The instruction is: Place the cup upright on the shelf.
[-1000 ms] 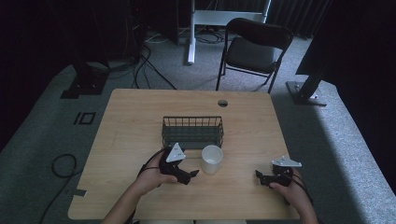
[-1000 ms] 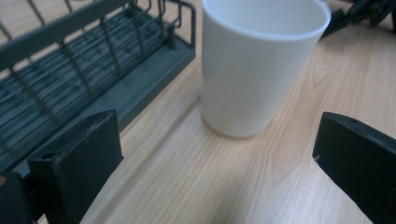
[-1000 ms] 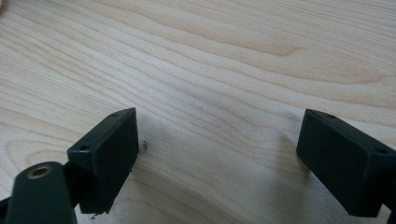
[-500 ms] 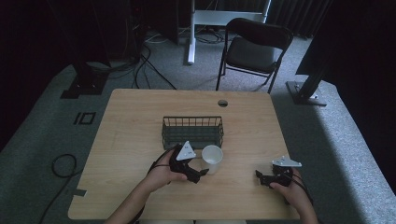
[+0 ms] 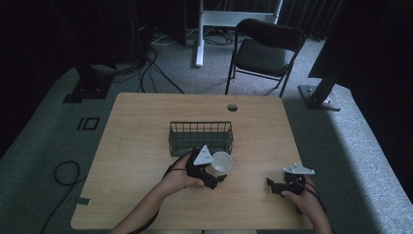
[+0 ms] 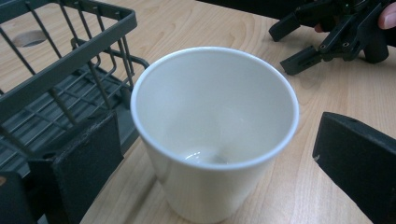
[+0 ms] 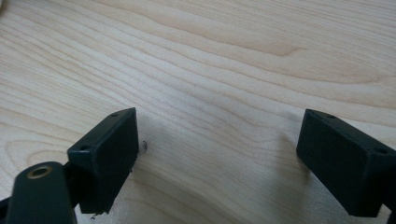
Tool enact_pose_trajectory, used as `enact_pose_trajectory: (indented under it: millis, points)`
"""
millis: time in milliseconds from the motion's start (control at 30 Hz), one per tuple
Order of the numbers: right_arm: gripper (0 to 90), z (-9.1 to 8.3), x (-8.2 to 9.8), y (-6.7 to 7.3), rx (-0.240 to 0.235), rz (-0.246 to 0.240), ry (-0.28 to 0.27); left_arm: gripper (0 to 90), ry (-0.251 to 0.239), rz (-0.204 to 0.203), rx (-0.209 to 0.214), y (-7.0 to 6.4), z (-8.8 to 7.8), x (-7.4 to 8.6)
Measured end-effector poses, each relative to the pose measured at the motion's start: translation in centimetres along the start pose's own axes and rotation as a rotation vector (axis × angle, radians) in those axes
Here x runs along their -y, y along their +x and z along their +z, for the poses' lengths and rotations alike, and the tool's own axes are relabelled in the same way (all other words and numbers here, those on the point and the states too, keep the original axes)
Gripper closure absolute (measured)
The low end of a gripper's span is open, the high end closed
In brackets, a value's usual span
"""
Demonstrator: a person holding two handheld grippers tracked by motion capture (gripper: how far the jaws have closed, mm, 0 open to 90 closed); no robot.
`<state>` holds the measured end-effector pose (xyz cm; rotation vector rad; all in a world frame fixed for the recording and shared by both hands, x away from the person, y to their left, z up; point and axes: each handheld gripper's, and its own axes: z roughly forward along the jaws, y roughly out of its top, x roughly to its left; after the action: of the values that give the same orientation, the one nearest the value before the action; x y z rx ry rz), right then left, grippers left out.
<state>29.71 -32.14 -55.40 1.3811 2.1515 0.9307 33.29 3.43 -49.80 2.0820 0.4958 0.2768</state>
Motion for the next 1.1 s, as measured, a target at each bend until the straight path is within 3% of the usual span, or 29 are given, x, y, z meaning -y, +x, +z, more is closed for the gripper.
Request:
enact_pose_trajectory:
  millis: [300,700,833,900,1000,1100]
  points:
    - [12.4,0.0,0.0,0.0,0.000,0.000,0.000,1.5,-0.015,-0.019,0.021,0.1,1.1,-0.3]
    - [12.4,0.0,0.0,0.0,0.000,-0.001,0.000,1.9,-0.033,0.003,0.030,-0.1,2.0,-0.7]
    - [12.4,0.0,0.0,0.0,0.000,-0.001,0.000,9.0,-0.034,0.022,0.014,-0.2,2.2,-0.6]
    - [12.4,0.0,0.0,0.0,0.000,-0.001,0.000,14.8,-0.037,0.005,0.009,-0.1,2.2,-0.6]
    - [12.4,0.0,0.0,0.0,0.000,-0.001,0.000,19.8,-0.047,0.016,-0.011,-0.1,2.1,-0.4]
    - [12.4,0.0,0.0,0.0,0.000,-0.001,0.000,20.1,-0.046,0.029,-0.010,-0.2,2.0,-0.4]
